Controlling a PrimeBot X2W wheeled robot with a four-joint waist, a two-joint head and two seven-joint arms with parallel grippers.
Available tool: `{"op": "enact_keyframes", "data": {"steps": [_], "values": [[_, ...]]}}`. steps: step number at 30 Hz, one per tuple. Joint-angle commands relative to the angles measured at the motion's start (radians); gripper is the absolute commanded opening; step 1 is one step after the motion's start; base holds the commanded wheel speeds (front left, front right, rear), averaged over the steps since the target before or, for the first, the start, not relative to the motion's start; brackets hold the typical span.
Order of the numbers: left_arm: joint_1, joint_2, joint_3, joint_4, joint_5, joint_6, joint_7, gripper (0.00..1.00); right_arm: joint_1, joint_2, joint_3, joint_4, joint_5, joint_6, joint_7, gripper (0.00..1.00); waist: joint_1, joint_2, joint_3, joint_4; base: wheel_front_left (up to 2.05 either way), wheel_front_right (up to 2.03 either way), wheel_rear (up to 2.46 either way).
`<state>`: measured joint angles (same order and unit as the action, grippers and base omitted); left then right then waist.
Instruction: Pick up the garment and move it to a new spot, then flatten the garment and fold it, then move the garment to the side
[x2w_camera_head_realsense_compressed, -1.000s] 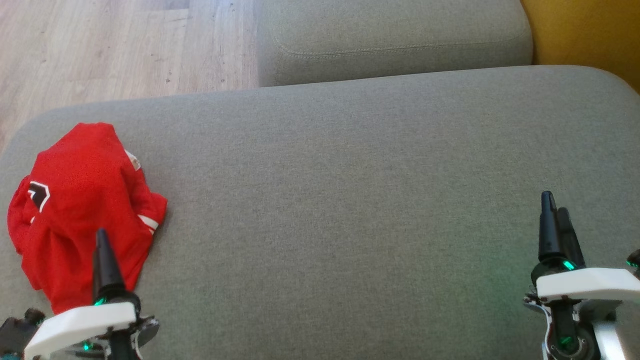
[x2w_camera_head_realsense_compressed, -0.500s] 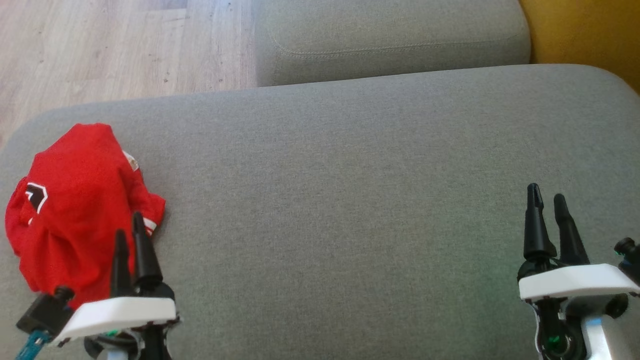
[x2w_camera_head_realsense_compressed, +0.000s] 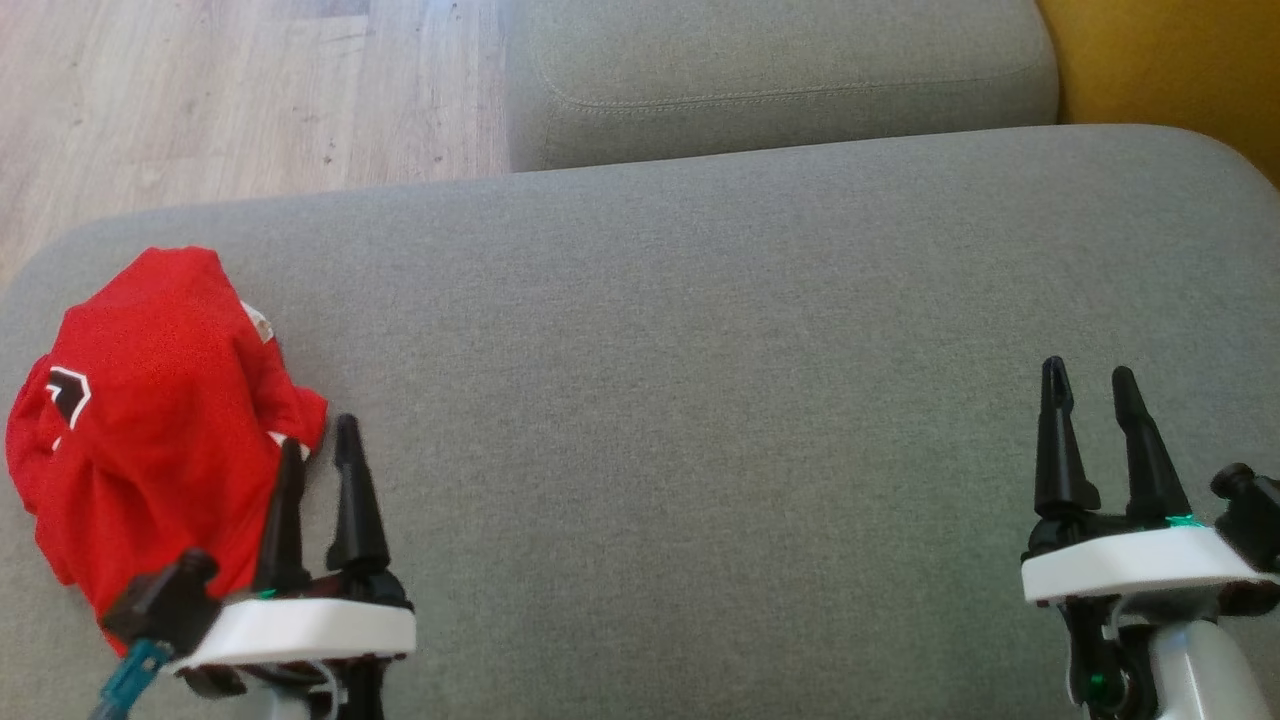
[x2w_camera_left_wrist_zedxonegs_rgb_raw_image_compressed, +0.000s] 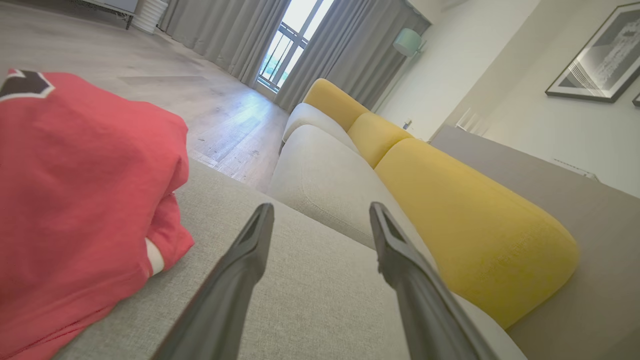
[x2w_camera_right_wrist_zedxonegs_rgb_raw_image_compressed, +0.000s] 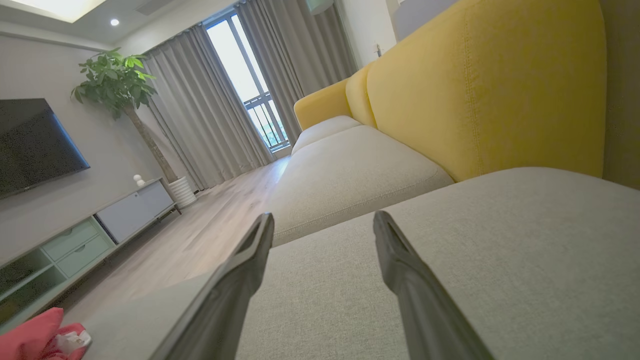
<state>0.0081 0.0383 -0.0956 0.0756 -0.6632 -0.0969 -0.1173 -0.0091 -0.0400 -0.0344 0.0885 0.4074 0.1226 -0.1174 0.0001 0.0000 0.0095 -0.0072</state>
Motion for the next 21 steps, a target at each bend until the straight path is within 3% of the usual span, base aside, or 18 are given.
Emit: {"op": "enact_keyframes", "data": {"steps": [1, 12, 21], "values": [[-0.03, 0.009, 0.012, -0.044, 0.033, -0.004, -0.014, 1.0, -0.033, -0.008, 0.02, -0.044, -0.034, 0.005, -0.014, 1.0, -0.0001, 0.0, 0.0, 0.0, 0.0, 0.0, 0.0], [-0.028, 0.013, -0.042, -0.043, 0.244, 0.022, -0.046, 1.0, -0.028, -0.008, 0.039, -0.048, -0.209, 0.006, -0.047, 1.0, -0.0001, 0.0, 0.002, 0.0, 0.0, 0.0, 0.0], [-0.031, 0.033, -0.09, -0.044, 0.382, 0.072, -0.073, 1.0, -0.028, -0.009, 0.057, -0.017, -0.359, 0.007, -0.073, 1.0, -0.0001, 0.0, 0.001, -0.004, 0.0, 0.0, 0.0]]}}
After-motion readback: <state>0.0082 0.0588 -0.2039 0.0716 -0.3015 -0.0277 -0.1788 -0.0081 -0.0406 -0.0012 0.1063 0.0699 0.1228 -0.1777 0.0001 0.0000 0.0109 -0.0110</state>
